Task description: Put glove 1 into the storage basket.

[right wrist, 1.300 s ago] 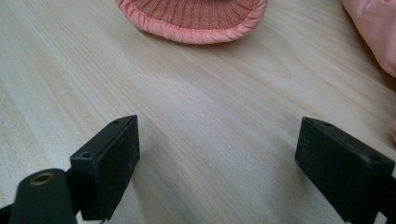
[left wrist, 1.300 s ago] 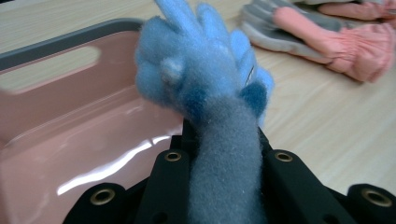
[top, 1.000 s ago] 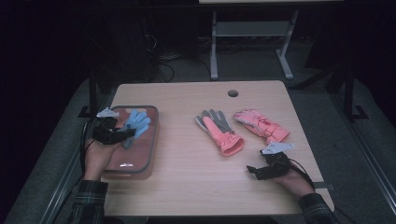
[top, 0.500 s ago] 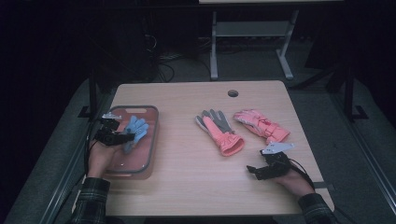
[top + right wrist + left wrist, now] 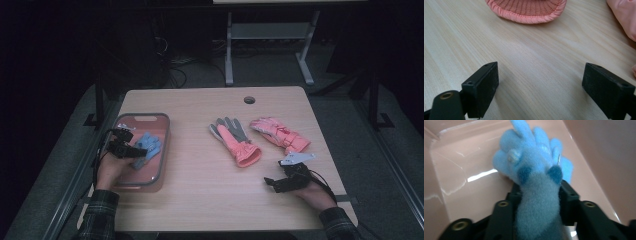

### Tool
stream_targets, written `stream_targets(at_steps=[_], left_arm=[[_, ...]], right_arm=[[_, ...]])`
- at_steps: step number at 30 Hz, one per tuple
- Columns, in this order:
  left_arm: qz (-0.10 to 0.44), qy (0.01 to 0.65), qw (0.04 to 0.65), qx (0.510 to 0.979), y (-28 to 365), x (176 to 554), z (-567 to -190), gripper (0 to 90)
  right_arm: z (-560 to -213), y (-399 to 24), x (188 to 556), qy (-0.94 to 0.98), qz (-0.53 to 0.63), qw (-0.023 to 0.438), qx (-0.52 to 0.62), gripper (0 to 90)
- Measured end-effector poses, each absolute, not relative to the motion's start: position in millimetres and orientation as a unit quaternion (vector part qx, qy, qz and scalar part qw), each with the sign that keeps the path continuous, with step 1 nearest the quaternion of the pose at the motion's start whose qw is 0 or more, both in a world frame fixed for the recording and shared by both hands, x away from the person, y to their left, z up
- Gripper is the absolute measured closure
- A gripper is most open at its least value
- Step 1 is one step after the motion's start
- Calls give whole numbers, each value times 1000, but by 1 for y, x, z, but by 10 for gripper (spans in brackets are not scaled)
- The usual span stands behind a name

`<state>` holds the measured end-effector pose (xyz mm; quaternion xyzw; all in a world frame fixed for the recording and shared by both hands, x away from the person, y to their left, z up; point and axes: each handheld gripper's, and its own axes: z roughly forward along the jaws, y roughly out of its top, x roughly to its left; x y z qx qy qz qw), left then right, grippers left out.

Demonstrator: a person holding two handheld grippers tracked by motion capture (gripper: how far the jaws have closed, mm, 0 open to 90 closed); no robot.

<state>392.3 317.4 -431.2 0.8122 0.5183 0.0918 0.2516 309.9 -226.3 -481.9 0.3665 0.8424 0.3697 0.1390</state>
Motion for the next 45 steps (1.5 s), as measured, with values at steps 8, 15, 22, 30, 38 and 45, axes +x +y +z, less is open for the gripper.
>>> stream_targets(at_steps=[8,15,22,30,38,45], left_arm=[[78,512,257,816,315,394,-436,304],[91,509,272,812,316,394,-433,180],[130,506,281,805,315,389,-418,158],[142,494,318,797,312,380,-396,158],[122,458,357,805,280,373,-380,159],[98,428,376,816,253,367,-373,159]], right_arm=[[-482,-226,310,842,370,139,367,131],[-482,-226,310,842,370,139,367,131],[-482,-226,310,842,370,139,367,131],[-482,-226,310,842,370,139,367,131],[-482,-226,310,842,370,139,366,131],[-482,-226,310,842,370,139,366,131]])
